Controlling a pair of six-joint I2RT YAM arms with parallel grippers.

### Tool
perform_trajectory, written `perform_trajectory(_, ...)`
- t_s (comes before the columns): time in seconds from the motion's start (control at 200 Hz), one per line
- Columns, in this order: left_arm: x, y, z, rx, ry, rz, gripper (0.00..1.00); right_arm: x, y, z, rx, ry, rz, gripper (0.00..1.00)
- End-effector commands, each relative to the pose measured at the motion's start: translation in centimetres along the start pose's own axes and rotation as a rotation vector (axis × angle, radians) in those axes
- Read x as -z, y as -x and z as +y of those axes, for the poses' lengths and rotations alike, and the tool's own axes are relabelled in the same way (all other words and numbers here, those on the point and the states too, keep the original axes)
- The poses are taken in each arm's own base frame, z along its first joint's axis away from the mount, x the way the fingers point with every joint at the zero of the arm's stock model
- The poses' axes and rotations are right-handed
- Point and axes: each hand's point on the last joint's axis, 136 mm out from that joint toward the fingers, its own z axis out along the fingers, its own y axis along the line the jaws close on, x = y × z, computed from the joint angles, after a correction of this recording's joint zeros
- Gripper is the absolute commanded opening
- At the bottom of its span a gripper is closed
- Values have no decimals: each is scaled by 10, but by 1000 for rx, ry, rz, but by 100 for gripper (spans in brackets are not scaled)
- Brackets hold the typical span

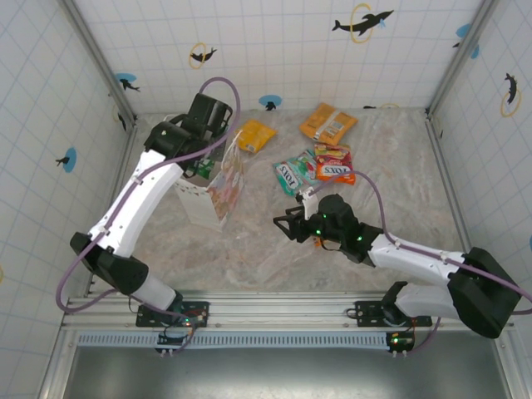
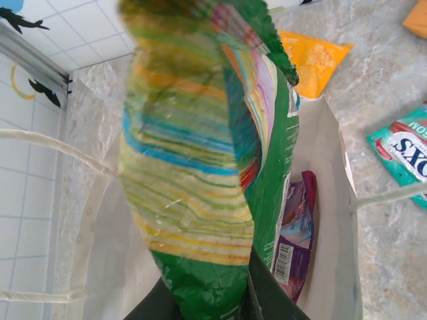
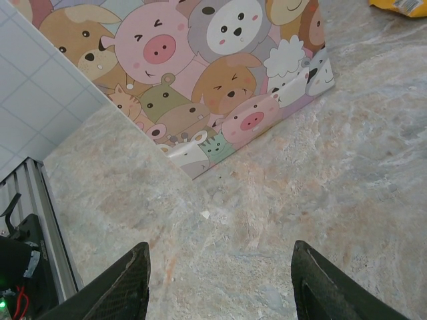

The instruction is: Place the snacks into the paper bag

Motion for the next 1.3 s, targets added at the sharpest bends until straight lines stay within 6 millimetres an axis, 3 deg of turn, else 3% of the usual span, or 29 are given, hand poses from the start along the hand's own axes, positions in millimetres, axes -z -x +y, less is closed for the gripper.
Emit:
perform_trajectory(0.0, 31, 13, 8, 45, -37, -104, 4, 4, 7, -1, -9, -12, -23, 57)
perform_trajectory(0.145, 49, 13, 14, 63, -54, -152, 0, 4, 8, -1, -16, -12, -29, 57)
perform_trajectory(0.31, 55, -7, 16, 47, -69, -93, 0, 2, 7, 0, -24, -6, -24, 57)
perform_trajectory(0.48, 36, -30, 14, 14, -41, -11, 1, 0, 5, 0, -34, 2, -17, 57)
perform_trajectory(0.706, 10, -40, 4, -27, -23, 63, 4, 2, 5, 0, -41, -6, -20, 58)
perform_trajectory(0.791, 5, -39, 2, -29, -18, 69, 10, 3, 5, -1, -39, -12, -25, 58)
perform_trajectory(0.951, 8, -24, -4, -19, -56, 24, 37, 4, 5, -4, -42, -26, -23, 58)
perform_trajectory(1.111, 24, -6, -7, 3, -111, -49, 39, 5, 4, -7, -53, -42, -15, 58)
perform_trajectory(1.296, 44, -3, -18, 23, -228, -102, 41, 7, -2, -13, -88, -91, 43, 59)
